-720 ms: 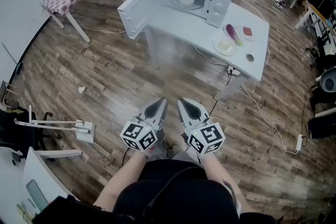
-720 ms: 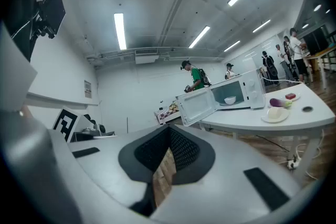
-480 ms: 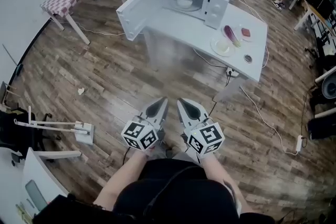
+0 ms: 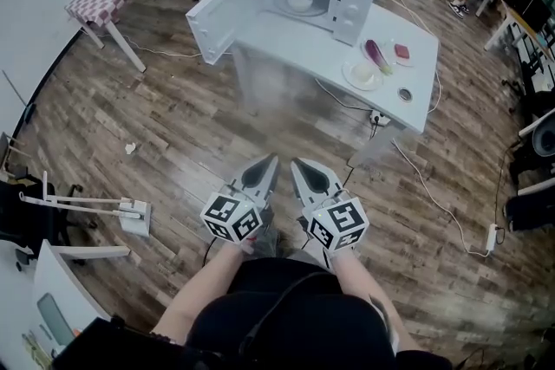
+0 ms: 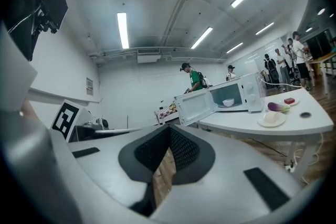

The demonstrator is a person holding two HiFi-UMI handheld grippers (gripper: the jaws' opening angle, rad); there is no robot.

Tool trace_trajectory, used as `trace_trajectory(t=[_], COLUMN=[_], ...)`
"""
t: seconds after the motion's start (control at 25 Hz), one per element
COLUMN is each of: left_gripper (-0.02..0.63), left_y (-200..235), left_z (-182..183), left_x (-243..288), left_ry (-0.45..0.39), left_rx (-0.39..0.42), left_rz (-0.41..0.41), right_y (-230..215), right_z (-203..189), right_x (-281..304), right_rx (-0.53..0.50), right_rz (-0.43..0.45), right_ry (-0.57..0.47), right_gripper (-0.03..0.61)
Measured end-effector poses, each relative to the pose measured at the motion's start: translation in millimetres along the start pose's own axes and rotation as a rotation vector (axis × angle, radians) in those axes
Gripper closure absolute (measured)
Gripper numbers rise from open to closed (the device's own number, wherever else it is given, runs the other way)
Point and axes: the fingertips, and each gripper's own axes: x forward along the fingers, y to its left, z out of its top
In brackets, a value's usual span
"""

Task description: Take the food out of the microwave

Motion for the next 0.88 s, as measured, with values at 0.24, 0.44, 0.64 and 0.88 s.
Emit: trace_trajectory(t=[0.24, 0.44, 0.64, 0.88], left_gripper=[0.603, 0.603, 0.603, 0.603], left_y=[15.0, 42.0, 80.5, 121.9], left_z=[-1.0, 6.4, 26.7, 40.7], left_x=[19.0, 51.8, 89.8, 133.7], left_ry=[0.021, 0.039, 0.050, 0.084], left_rx=[0.003, 0.009, 0.013, 0.024], left_rz=[0.000, -0.031, -0.059, -0.085], right_y=[-18.6, -45.7, -72.1, -104.2], right_z=[4.0, 11.2, 20.6, 31.3], right_x=[15.2, 46.8, 91.6, 138.8], right_rx=[0.013, 0.017, 0.016, 0.019], right_rz=[-0.021, -0.056, -0.088, -0.131], right_ry=[-0.016, -0.024, -0.021, -0.020], right_gripper=[0.560, 0.560, 0.560, 0.560])
